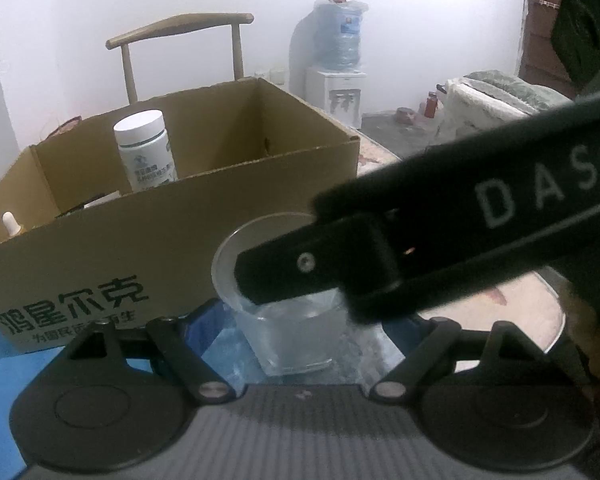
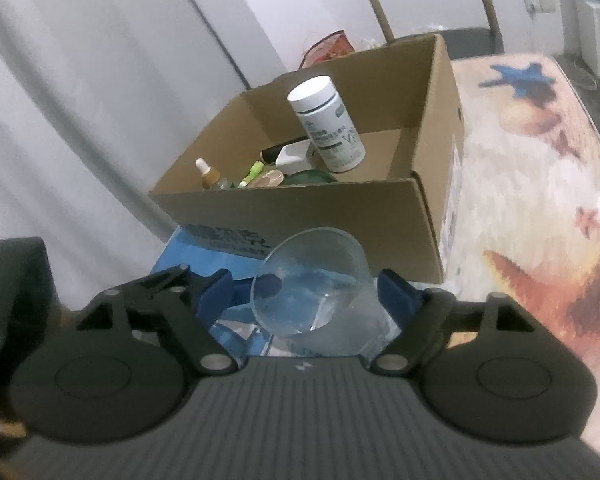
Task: Organize rigid objects
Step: 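Lift the glass cup and carry it over the box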
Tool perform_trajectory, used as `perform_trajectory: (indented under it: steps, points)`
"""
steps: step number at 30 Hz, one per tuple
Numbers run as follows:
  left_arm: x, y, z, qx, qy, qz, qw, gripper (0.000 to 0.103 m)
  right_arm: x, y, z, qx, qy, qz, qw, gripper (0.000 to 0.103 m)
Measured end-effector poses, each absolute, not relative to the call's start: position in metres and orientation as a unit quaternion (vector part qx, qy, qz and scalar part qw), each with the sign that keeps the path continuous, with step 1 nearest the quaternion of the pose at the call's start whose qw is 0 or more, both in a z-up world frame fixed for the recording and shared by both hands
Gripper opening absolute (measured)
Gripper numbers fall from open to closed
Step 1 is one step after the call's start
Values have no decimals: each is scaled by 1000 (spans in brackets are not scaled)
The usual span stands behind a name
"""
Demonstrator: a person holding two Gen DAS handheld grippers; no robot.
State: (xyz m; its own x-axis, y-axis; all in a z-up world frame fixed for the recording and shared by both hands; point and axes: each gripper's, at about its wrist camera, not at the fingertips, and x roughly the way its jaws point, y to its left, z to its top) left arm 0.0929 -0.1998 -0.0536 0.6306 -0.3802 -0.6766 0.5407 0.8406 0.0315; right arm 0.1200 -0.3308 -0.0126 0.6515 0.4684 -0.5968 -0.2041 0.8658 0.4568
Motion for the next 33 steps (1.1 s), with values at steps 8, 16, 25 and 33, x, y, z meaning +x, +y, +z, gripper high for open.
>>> perform_trajectory:
  steps: [8, 16, 25, 33]
  points:
    - [96, -195, -66, 107, 339, -261, 897, 87, 138, -311, -12, 114, 411, 188, 885, 82]
    - [103, -194, -76, 102, 335, -264, 899, 87, 157, -296, -17, 62, 446, 192, 872, 83]
    - [114, -197, -83, 80, 338, -263, 900, 85, 175, -290, -25, 52, 477, 186, 858, 83]
    - [123, -198, -83, 64, 341, -257, 902, 82, 179, -289, -25, 61, 488, 181, 852, 81]
